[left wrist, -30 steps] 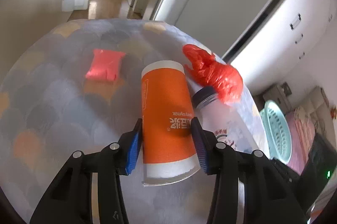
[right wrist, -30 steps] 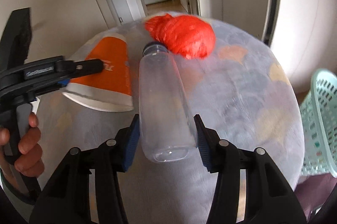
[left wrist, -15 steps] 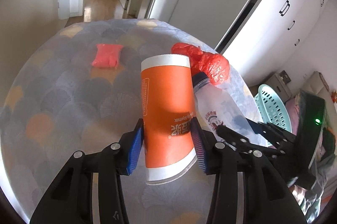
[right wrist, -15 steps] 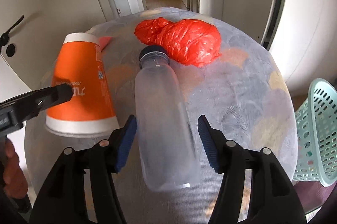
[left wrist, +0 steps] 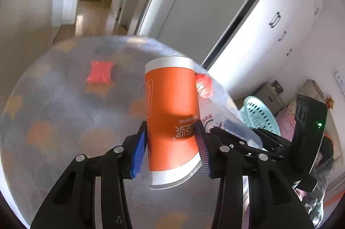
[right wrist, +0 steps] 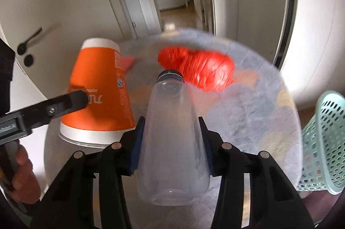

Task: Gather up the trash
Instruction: 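Carry both items over the teal basket and open both tools to drop them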

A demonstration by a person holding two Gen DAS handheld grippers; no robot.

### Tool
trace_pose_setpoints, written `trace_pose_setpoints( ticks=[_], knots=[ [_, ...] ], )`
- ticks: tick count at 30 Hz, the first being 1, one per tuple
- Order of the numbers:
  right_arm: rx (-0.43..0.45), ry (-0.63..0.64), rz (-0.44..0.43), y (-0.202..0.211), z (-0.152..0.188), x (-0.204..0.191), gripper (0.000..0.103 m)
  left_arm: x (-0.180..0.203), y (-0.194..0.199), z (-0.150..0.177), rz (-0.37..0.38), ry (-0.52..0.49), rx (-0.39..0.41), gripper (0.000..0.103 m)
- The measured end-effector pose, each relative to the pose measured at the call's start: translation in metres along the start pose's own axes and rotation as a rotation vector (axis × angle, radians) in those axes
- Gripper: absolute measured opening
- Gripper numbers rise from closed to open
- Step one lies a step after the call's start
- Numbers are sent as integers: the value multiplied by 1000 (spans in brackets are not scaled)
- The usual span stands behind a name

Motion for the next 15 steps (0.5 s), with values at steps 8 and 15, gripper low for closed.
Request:
trace_pose_setpoints(
  ticks=[8, 15],
  knots=[
    [150, -54, 91, 65, -21, 34, 43, 47, -2, -19, 78, -83, 37, 42],
    [254, -131, 297, 117, -28, 104, 44, 115, -39, -31, 191, -174, 30, 42]
  ],
)
Point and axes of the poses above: each gripper's, at about its wrist camera, not at the fingertips, and y roughly against the way its jaws point, x to its right, z to its underside, the point moved 2 cm from there along -y, roughly the way its jaws point, and after that the axes turned 8 degrees about x, right-handed, at the moved point
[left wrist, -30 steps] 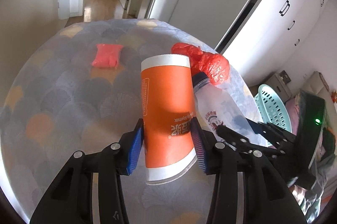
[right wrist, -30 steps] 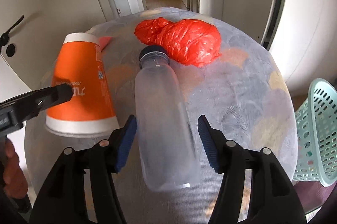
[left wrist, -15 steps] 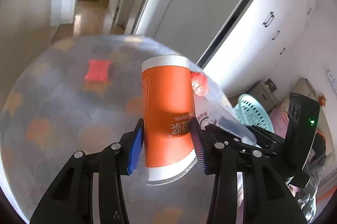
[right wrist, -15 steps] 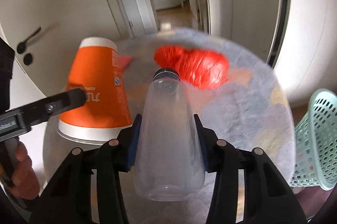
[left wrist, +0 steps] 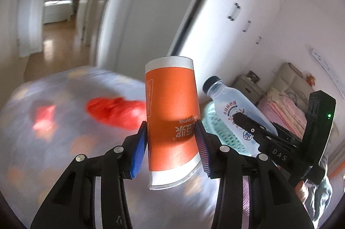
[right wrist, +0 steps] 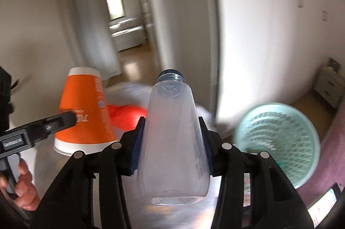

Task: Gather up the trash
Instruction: 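Carry both items over the teal basket and open both tools to drop them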

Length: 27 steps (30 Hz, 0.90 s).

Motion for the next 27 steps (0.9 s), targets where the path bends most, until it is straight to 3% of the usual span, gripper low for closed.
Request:
trace_pose_setpoints(
  ticks=[11, 13, 20, 27],
  knots=[
    [17, -167, 291, 0, 4, 138, 44, 89, -121, -4, 166, -75, -99, 42],
    [6, -215, 324, -4, 9, 161, 44, 104, -145, -1, 161, -113, -101, 42],
    [-40, -334, 419, -18, 26, 224, 44, 143, -225, 26, 162, -161, -229, 42],
    [-60, -364, 463, -26, 33, 243, 44, 157, -274, 52, 137, -188, -314, 41]
  ],
)
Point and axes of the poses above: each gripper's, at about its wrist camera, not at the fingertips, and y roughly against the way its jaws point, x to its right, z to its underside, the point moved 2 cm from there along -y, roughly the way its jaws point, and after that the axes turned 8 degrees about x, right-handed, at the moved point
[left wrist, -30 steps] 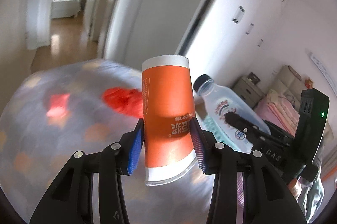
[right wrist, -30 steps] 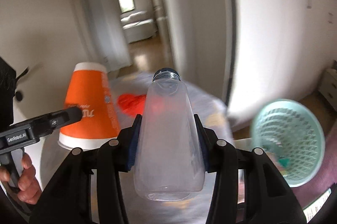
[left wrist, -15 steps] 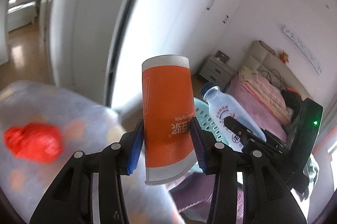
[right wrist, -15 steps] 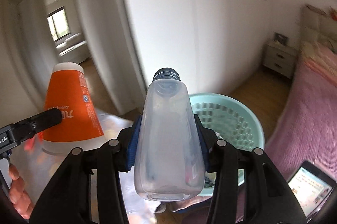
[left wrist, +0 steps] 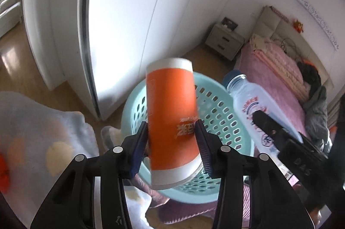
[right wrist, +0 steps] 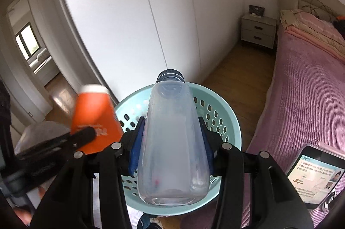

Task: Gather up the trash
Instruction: 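Carry both items over the teal basket and open both tools to drop them, then move both open tools back over the table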

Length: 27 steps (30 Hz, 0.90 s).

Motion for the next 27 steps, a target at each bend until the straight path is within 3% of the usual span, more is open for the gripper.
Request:
trace_pose_setpoints(
  ticks=[3, 7, 9, 18, 23, 27],
  knots=[
    [-4, -3, 4, -11, -2, -2, 44, -5, -8, 0, -4, 19, -9, 53],
    [-24, -16, -6, -23, 3, -5, 45, -11, 0, 3, 14, 36, -8, 53],
    [-34, -29, -7, -25, 7, -3, 52, -13, 11, 6, 18, 28, 5, 53],
    [-4, -25, -64, 6, 15, -20, 52, -31, 82, 17, 52, 80, 91, 53],
    [57, 50, -147, 39, 11, -65, 52, -44, 127, 21, 25, 108, 157, 53],
    [83, 114, -238, 59, 13, -109, 52, -69, 177, 24, -83, 112, 236, 53]
  ],
)
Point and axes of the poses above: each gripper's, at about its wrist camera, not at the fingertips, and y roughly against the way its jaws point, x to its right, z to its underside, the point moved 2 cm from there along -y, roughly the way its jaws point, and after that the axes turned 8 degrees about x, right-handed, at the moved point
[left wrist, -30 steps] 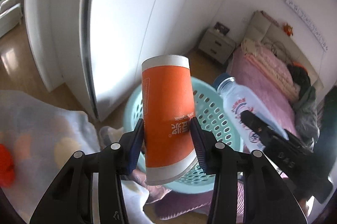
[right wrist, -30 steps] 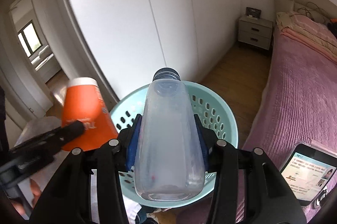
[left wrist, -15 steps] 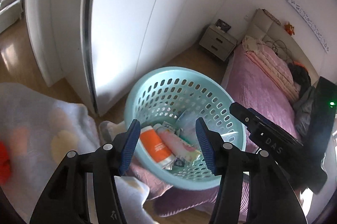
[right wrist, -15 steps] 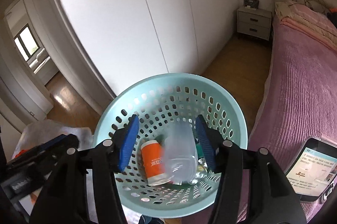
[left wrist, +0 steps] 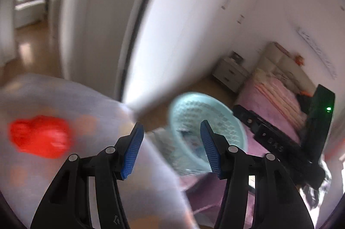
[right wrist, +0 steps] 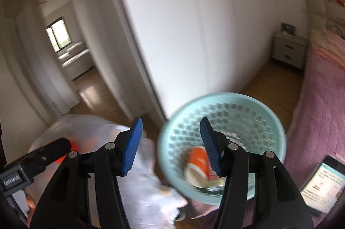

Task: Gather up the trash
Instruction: 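Move both open tools back over the table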

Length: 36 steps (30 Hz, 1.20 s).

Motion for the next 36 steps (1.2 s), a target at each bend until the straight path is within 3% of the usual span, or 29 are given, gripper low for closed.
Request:
trace_pose_setpoints(
  ticks=[3, 7, 9, 14, 17, 22, 33, 36],
  knots=[
    [6, 55, -80, 0, 1, -40, 52, -30, 36, -5, -191, -19, 78, 65],
    [-16, 127, -179, -8, 9, -93, 52, -73, 74, -5, -364, -1, 135, 65],
    [-29, 175, -225, -14, 16, -119, 52, -104, 92, -6, -496, 30, 150, 65],
    [-94, 288, -343, -36, 33, -179, 53, -194, 125, -5, -661, 130, 135, 68],
    [-138, 322, -416, -49, 43, -202, 59, -235, 123, 1, -692, 181, 84, 68],
    [-202, 337, -473, -78, 57, -238, 59, -278, 115, 15, -606, 278, 61, 68],
    [-331, 309, -499, -124, 82, -256, 64, -294, 110, 45, -621, 243, 28, 69],
    [-349, 314, -531, -116, 87, -257, 64, -287, 109, 43, -643, 206, 38, 59]
  ],
)
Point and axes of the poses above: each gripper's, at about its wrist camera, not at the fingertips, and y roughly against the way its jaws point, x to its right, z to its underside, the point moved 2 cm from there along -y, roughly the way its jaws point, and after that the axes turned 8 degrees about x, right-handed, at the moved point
